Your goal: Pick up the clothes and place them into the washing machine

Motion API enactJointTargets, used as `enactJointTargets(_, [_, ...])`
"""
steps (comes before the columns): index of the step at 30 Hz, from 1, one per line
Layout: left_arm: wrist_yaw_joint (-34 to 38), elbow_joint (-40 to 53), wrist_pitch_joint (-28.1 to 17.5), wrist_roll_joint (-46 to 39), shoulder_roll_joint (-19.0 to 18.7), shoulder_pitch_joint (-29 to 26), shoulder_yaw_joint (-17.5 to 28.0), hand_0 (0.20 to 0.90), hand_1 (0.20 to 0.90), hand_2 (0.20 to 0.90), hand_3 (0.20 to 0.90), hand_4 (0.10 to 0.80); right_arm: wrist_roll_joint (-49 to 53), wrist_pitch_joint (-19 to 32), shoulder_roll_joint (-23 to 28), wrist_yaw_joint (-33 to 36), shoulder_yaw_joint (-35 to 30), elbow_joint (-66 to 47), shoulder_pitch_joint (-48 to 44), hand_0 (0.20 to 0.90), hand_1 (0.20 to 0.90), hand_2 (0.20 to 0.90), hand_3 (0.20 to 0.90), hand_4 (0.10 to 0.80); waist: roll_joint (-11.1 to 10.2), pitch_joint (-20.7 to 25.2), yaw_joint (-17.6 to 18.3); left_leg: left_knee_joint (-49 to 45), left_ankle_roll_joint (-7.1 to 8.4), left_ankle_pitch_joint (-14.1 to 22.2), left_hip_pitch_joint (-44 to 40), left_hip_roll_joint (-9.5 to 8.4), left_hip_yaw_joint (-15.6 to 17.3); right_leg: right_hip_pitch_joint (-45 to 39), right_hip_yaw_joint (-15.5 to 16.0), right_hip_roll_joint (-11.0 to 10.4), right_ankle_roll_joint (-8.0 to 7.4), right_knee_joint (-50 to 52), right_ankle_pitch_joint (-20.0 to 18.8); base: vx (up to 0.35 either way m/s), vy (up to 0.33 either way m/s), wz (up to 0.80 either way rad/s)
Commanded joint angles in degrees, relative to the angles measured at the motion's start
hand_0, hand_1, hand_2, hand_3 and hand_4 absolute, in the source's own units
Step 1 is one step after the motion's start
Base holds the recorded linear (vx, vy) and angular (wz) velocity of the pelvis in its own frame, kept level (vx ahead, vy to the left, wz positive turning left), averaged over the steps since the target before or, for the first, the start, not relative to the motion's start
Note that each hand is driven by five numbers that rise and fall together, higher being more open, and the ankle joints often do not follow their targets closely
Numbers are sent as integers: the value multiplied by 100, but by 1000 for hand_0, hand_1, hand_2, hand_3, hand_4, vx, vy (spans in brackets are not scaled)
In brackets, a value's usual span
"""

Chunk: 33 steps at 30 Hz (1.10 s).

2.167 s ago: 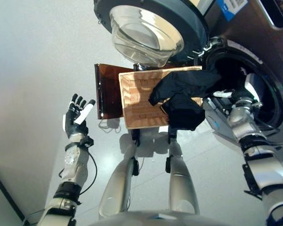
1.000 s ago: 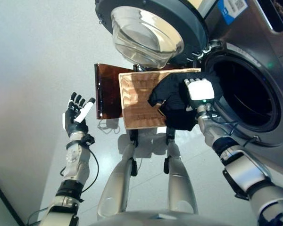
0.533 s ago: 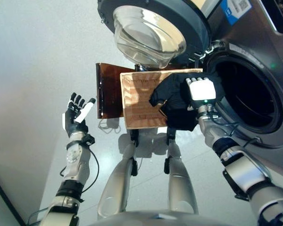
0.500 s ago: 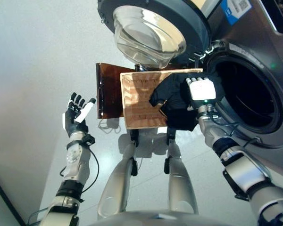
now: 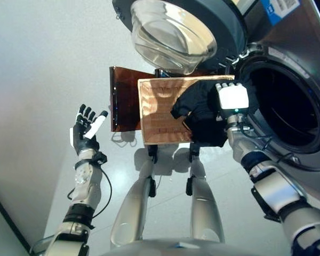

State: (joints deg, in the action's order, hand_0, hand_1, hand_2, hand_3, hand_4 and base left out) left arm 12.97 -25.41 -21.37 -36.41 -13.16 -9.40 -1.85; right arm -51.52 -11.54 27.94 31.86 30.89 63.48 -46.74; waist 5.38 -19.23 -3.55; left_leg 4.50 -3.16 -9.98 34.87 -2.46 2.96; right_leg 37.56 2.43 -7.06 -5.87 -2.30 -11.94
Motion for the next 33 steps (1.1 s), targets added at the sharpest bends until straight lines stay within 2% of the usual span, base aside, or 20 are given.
enactJointTargets(1, [90, 589, -536, 194, -388, 100, 59, 900, 900, 900, 900, 800, 161, -246, 221, 410, 5, -2, -627, 900, 900, 900, 900, 800, 5, 21, -95, -120, 560, 379, 38, -65, 121, 272, 46, 42, -29, 235, 154, -2, -8, 3])
enactJointTargets(12, [64, 1081, -574, 176, -482, 159, 149, 900, 900, 900, 900, 800, 240, -344, 447, 341, 96, 101, -1268, 900, 900, 900, 900, 800, 45, -146, -173, -60, 581, 287, 412, -52, 99, 699, 72, 44, -24, 278, 126, 1, -3, 1])
enactJointTargets(21, [41, 1167, -550, 221, -499, 146, 225, 900, 900, 900, 900, 800, 149, -323, 499, 233, 179, 0, -1457, 900, 900, 900, 900, 800, 34, -184, -163, -55, 586, 259, 573, -41, 111, 891, 84, 50, -33, 285, 85, 0, 0, 0])
enactJointTargets(22, [29, 1129, -553, 222, -493, 144, 247, 900, 900, 900, 900, 800, 122, -311, 488, 209, 194, -8, -1439, 755, 755, 755, 755, 696, 30, -176, -157, -55, 592, 259, 591, -47, 108, 913, 79, 60, -31, 286, 89, 0, 0, 0])
enactJointTargets(24, [15, 1111, -551, 215, -491, 138, 251, 900, 900, 900, 900, 800, 101, -292, 479, 183, 189, -30, -1419, 219, 219, 219, 219, 314, 28, -158, -145, -68, 595, 262, 614, -57, 116, 933, 83, 63, -28, 302, 95, 0, 0, 0])
enactJointTargets(25, [15, 1110, -551, 215, -492, 138, 251, 900, 900, 900, 900, 800, 100, -293, 479, 182, 188, -31, -1418, 200, 200, 200, 200, 300, 26, -155, -145, -70, 595, 263, 617, -57, 116, 937, 82, 62, -28, 304, 96, 0, 0, 0])
enactJointTargets(33, [0, 1076, -542, 264, -515, 184, 315, 900, 900, 900, 900, 800, 146, -259, 460, 192, 82, -44, -1270, 200, 200, 200, 200, 300, 20, -93, -146, -74, 591, 282, 594, -51, 89, 934, 83, 54, -24, 319, 111, 0, 0, 0])
